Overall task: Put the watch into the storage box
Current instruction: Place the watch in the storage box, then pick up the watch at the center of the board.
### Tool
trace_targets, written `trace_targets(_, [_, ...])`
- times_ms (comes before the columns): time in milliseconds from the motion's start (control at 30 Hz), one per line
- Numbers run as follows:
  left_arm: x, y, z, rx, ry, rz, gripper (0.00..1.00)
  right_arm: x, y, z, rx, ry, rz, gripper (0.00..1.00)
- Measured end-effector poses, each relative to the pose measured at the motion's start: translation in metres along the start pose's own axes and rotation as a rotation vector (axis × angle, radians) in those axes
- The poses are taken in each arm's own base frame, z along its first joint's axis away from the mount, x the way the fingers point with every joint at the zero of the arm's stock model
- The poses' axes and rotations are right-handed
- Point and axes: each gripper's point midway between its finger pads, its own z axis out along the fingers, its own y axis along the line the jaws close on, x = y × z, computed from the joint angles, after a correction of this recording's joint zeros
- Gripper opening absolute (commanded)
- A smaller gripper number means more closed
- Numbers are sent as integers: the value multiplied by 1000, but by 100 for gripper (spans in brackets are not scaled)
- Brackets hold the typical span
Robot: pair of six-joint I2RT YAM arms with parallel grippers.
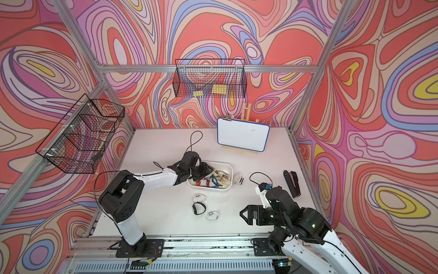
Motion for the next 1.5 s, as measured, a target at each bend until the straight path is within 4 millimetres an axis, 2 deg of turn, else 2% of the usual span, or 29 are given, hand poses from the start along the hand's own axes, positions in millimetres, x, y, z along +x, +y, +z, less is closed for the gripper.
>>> trace_targets(233, [-19, -29, -57, 24, -113, 62, 52, -2, 1, 0, -7, -11, -3, 98])
trace_targets(367, [-24, -36, -76, -2, -150, 126, 50, -6, -1, 3, 11, -24, 2, 98])
trace_targets(467, [-19, -44, -87, -17, -163, 211, 52, -14, -5, 4, 41, -58, 26, 98])
trace_targets(567, [-3, -58, -104, -16, -170, 344, 55, -26, -11, 8, 90, -106, 71, 98])
trace_targets(667, [23, -82, -131, 20, -181, 510, 58, -40, -21, 19, 175, -126, 110, 98])
trace_targets(800, [57, -114, -182, 123, -213, 708, 63, -61, -36, 46, 329, -118, 130, 98])
trace_targets(900, [71, -122, -220, 193, -256, 782, 68, -81, -42, 65, 408, -110, 132, 97])
trace_targets(967, [81, -120, -241, 224, -271, 822, 92, -99, -48, 76, 426, -114, 157, 92])
trace_targets(1033, [93, -116, -256, 243, -267, 858, 99, -119, -61, 86, 423, -126, 208, 88])
trace_targets(1100, [103, -112, -265, 250, -254, 883, 100, -134, -75, 94, 429, -122, 244, 85])
trace_targets(1200, [113, -103, -270, 239, -231, 906, 100, -151, -93, 113, 437, -87, 266, 67])
trace_targets(1300, [123, -92, -266, 210, -196, 924, 99, -162, -98, 136, 415, -36, 244, 51])
trace_targets(1500, [138, -68, -253, 146, -141, 943, 99, -174, -98, 164, 378, 23, 187, 37])
